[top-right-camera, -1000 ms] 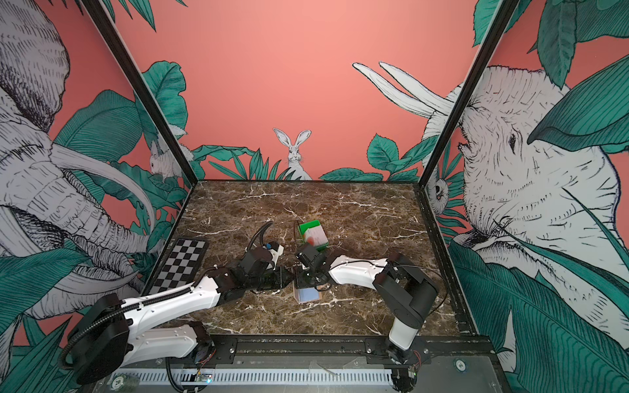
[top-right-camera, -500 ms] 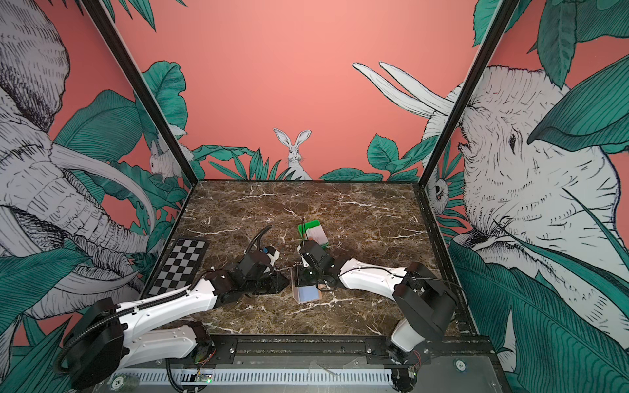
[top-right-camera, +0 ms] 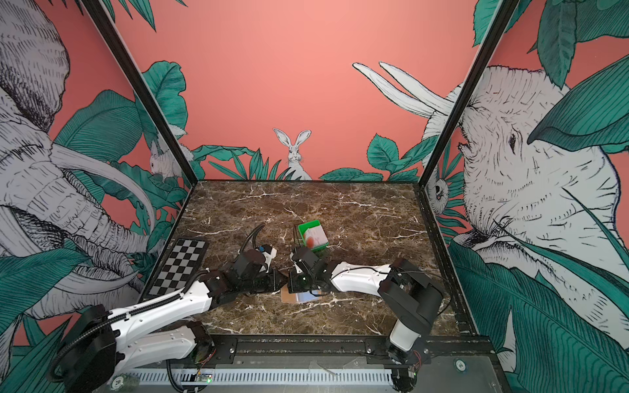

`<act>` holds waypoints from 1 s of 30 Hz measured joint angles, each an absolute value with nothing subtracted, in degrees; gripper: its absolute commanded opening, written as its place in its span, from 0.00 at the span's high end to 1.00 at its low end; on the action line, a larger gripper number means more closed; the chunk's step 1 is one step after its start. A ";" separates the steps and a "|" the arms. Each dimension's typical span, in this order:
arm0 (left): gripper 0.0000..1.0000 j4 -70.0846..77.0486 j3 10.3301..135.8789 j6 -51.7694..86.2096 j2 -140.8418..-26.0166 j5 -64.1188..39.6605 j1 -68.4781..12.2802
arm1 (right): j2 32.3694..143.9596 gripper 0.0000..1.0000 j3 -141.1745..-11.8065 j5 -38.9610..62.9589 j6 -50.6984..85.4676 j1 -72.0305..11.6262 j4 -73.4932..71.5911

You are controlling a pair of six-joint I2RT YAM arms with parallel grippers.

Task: Insert credit cards into a card holder
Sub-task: Open the card holder at the bottom-center of the table.

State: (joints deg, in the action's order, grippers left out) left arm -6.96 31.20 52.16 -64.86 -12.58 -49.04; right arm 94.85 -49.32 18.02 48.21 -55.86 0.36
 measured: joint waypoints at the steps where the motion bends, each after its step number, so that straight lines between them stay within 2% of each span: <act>1: 0.83 -6.33 30.83 52.49 -65.84 -12.82 -49.04 | 94.89 0.97 -49.28 18.00 48.36 -55.86 0.21; 10: 0.85 -1.96 28.25 53.63 -71.77 -13.30 -49.04 | 94.89 0.94 -47.29 15.49 49.50 -55.86 0.30; 22: 0.87 1.58 24.99 54.22 -73.69 -13.06 -49.04 | 91.15 0.72 -53.91 3.55 44.88 -55.90 18.57; 30: 0.87 2.83 23.70 54.46 -72.64 -12.88 -49.04 | 92.38 0.68 -60.16 0.47 41.67 -57.06 25.50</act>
